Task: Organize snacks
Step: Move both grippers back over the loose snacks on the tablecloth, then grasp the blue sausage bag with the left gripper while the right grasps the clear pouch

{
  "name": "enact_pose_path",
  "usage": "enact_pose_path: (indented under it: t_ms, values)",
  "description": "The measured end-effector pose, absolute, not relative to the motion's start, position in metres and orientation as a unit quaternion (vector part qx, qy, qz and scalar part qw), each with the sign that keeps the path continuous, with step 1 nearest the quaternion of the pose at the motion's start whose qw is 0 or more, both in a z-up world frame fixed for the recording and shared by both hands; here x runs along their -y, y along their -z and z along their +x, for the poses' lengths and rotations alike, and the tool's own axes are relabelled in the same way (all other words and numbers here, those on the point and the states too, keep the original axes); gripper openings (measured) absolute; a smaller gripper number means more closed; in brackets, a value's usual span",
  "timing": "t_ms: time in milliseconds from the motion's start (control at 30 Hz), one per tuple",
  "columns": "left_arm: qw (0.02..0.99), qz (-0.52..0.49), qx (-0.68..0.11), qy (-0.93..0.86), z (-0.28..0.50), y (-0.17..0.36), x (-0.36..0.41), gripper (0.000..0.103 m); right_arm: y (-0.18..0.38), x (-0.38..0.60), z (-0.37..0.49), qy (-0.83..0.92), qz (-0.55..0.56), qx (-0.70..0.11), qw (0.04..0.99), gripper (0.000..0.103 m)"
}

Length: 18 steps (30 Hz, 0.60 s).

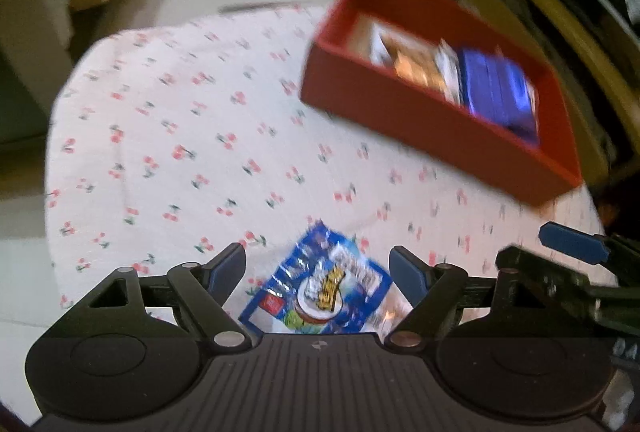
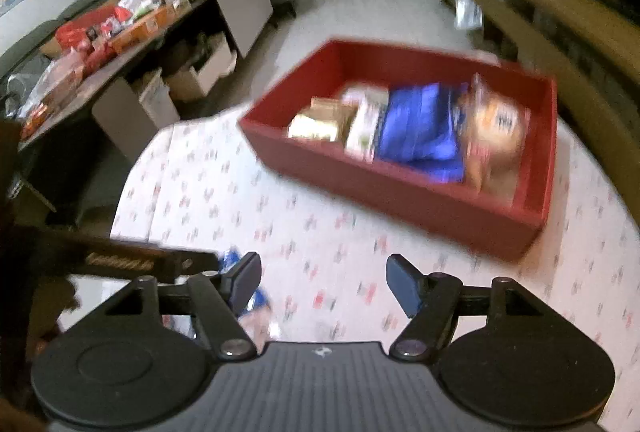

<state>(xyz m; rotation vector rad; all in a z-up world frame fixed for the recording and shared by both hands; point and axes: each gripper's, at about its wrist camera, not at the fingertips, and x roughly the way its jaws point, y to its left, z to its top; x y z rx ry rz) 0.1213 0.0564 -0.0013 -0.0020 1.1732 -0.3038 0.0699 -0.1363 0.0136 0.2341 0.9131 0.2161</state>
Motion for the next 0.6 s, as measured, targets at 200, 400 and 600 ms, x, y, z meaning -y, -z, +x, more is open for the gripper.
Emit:
enact_pose_path:
  t_ms: [200,400,600]
  values:
    - [0.799,0.082,-0.556,0.214,0.118,0.015,-0.042,0.083,0.004,0.124,0.046,-0.106,0.125,-0.478,0.863,0.078]
    - [0.779,0.12,-0.562,0.25,0.119,0.036,-0.036,0.084,0.011,0.111,0.033,-0.097,0.132,-0.495,0.854,0.079]
    - [0.778,0.121,-0.562,0.252,0.114,0.035,-0.04,0.078,0.018,0.107,0.029,-0.082,0.134,-0.505,0.849,0.079]
